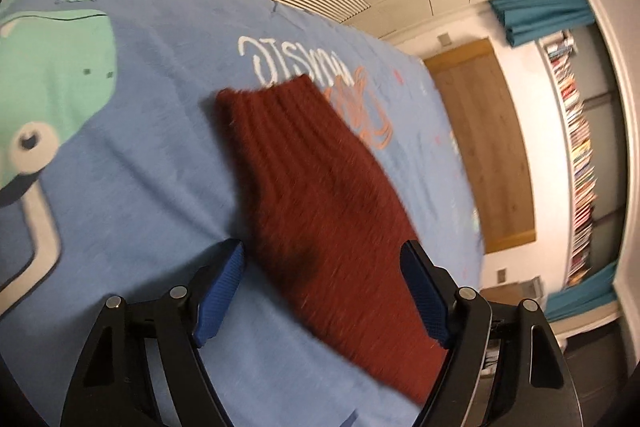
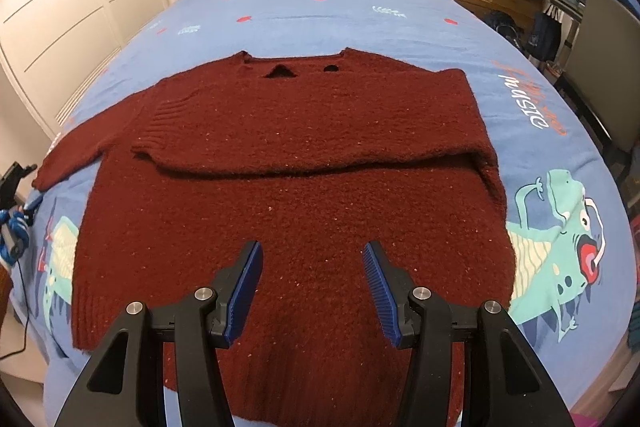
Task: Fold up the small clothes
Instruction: 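Grasp the cuff of the other sleeve with the left gripper, then lift the sleeve and fold it across the sweater body with the left gripper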
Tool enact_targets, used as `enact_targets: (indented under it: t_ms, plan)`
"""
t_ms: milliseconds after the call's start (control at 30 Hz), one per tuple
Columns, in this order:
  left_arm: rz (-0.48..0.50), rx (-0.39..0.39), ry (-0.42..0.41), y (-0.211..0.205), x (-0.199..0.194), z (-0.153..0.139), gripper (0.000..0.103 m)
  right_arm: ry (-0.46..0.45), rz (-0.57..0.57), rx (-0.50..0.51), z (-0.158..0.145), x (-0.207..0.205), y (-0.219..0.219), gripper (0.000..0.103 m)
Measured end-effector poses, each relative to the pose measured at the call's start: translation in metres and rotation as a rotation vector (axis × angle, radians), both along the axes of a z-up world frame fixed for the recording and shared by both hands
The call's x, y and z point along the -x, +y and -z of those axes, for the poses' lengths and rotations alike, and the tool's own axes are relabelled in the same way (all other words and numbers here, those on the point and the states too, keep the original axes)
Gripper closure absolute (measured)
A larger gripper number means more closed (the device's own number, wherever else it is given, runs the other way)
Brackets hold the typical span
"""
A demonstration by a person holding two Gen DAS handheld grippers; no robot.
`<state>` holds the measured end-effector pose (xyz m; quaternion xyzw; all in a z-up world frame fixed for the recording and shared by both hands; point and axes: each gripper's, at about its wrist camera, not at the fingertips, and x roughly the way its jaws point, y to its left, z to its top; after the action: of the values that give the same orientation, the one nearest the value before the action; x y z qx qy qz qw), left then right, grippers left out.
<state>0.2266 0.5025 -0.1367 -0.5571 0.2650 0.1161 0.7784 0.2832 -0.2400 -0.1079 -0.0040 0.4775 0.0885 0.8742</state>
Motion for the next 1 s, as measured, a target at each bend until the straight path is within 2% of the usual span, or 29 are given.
enact_targets:
  t_ms: [200,300,367,467,600,800,900,1000]
  plan:
    - [0.007,0.03,-0.039,0.014,-0.01,-0.005,0.051,0.013,0.002,-0.006,0.007,-0.004,-0.001,0.049]
    - [0.018,0.044,-0.016,0.018,-0.016,-0.004,0.071,0.015,0.002,-0.014,0.009,-0.006,-0.002,0.049]
    - [0.023,0.055,0.009,0.018,-0.02,-0.002,0.095,0.013,0.0,-0.024,0.009,-0.007,-0.004,0.049]
    - [0.011,0.052,0.034,0.02,-0.023,-0.003,0.097,0.01,-0.005,-0.036,0.01,-0.008,-0.006,0.049]
    - [-0.009,0.058,-0.008,0.012,-0.019,-0.018,0.097,0.009,-0.009,-0.055,0.011,-0.006,-0.009,0.049]
    - [0.015,0.046,-0.067,-0.001,-0.024,-0.051,0.097,0.006,0.002,-0.109,0.013,-0.001,-0.02,0.049]
    - [0.034,0.039,-0.091,-0.014,-0.031,-0.068,0.097,-0.002,0.003,-0.126,0.011,0.002,-0.026,0.049]
    - [0.057,0.037,-0.113,-0.035,-0.054,-0.08,0.097,-0.005,0.005,-0.136,0.01,0.004,-0.032,0.049]
